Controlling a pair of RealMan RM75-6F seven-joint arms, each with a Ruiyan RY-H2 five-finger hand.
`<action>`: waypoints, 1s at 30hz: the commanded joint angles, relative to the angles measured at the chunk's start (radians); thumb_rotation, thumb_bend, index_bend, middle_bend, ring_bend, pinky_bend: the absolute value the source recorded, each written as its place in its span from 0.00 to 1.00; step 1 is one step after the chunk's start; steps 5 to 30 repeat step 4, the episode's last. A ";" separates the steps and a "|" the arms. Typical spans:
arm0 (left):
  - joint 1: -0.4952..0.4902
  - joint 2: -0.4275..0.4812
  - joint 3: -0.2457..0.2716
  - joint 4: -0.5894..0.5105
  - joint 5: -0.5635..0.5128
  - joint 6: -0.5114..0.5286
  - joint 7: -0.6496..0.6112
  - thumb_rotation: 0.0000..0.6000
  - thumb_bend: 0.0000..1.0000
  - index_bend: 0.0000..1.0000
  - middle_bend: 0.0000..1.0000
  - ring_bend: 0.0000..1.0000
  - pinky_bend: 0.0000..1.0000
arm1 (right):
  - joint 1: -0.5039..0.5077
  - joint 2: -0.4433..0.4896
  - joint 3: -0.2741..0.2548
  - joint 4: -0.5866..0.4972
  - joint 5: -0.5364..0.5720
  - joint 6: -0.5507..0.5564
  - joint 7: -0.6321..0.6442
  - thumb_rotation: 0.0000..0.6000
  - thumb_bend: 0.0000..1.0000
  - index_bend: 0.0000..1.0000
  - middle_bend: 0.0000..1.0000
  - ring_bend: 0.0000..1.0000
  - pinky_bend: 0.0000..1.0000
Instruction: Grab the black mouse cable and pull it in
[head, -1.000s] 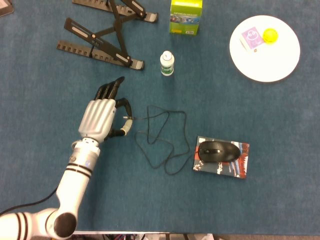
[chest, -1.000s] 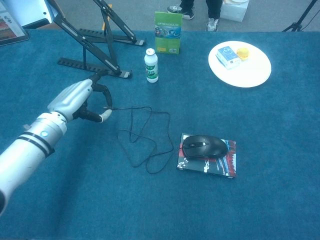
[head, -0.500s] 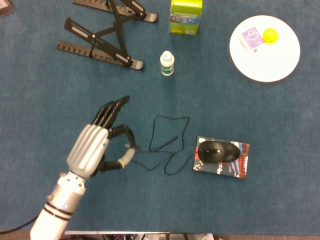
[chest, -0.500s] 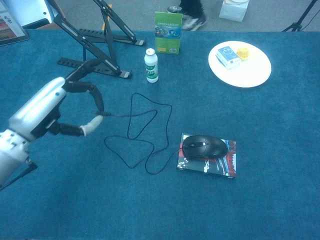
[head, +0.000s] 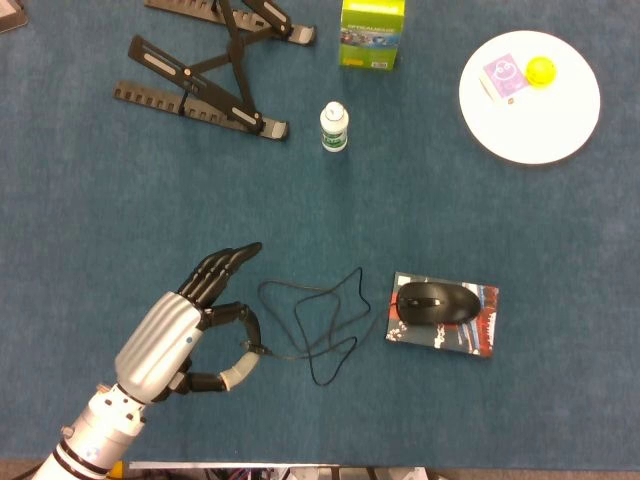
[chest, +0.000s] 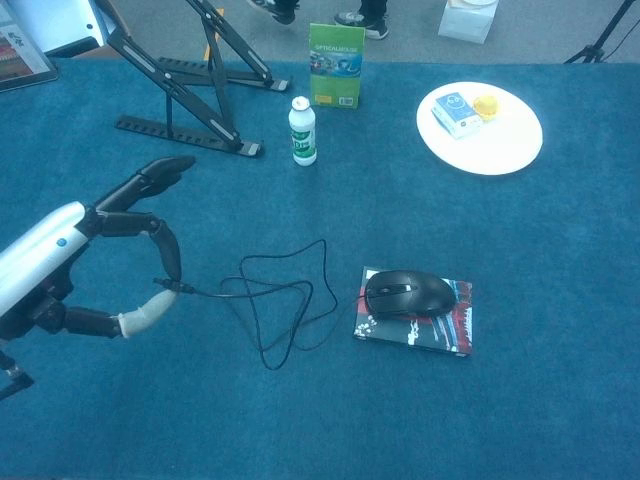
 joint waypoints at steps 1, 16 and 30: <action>-0.004 0.009 0.003 0.007 0.013 -0.005 -0.015 1.00 0.40 0.56 0.00 0.00 0.00 | 0.001 -0.002 0.001 0.004 0.004 -0.006 0.006 1.00 0.11 0.36 0.19 0.11 0.21; -0.004 0.011 0.011 0.005 0.030 -0.011 -0.015 1.00 0.40 0.56 0.00 0.00 0.00 | 0.001 -0.005 0.000 0.013 0.004 -0.010 0.011 1.00 0.11 0.36 0.19 0.11 0.21; -0.004 0.011 0.011 0.005 0.030 -0.011 -0.015 1.00 0.40 0.56 0.00 0.00 0.00 | 0.001 -0.005 0.000 0.013 0.004 -0.010 0.011 1.00 0.11 0.36 0.19 0.11 0.21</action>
